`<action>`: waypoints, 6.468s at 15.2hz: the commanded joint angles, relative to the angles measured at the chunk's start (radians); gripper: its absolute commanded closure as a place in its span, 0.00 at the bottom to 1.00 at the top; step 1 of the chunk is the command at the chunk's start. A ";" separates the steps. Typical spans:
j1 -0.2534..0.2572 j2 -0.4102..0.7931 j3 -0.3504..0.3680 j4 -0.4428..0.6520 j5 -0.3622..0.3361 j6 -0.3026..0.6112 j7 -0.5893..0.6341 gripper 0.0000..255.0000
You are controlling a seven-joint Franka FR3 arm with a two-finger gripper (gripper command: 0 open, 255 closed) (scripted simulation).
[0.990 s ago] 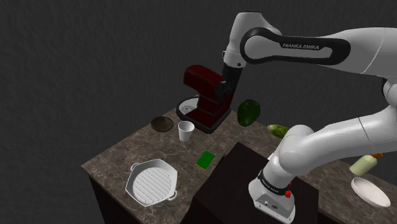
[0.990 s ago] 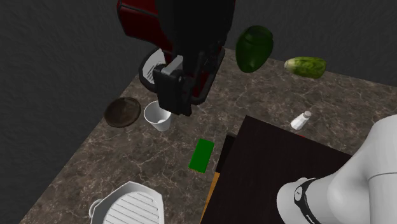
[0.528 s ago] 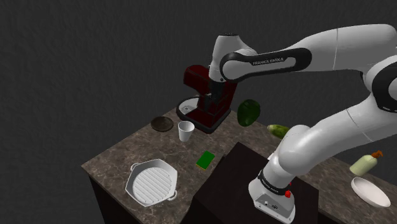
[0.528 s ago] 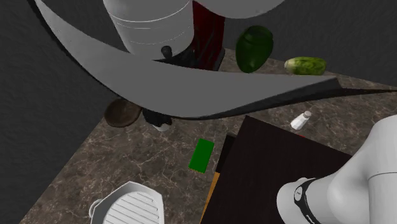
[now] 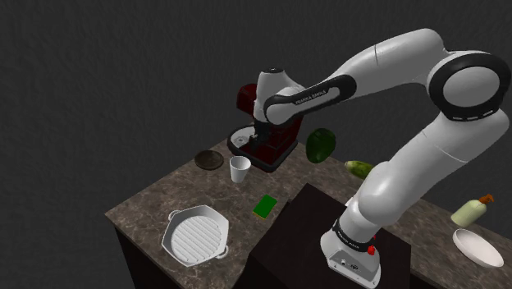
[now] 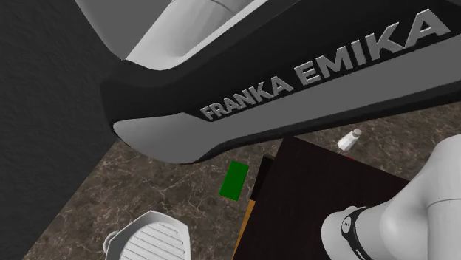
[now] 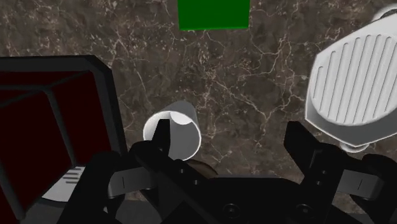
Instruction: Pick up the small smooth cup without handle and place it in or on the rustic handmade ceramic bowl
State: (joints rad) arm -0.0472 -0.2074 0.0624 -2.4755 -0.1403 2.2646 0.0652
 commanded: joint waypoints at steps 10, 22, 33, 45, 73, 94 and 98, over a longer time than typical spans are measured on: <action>-0.013 0.447 -0.018 0.181 -0.185 0.256 0.110 0.00; 0.019 0.808 -0.083 0.427 -0.291 0.366 0.171 0.00; 0.020 0.866 -0.096 0.448 -0.304 0.404 0.180 0.00; 0.018 0.853 -0.093 0.444 -0.301 0.396 0.176 1.00; 0.005 0.769 -0.021 0.715 -0.187 0.044 0.050 1.00; 0.056 1.275 -0.018 1.506 -0.147 -0.239 -0.006 1.00; 0.057 1.311 -0.020 1.517 -0.149 -0.214 0.000 1.00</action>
State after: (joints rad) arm 0.0089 1.0980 0.0430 -0.9535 -0.2884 2.0390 0.0615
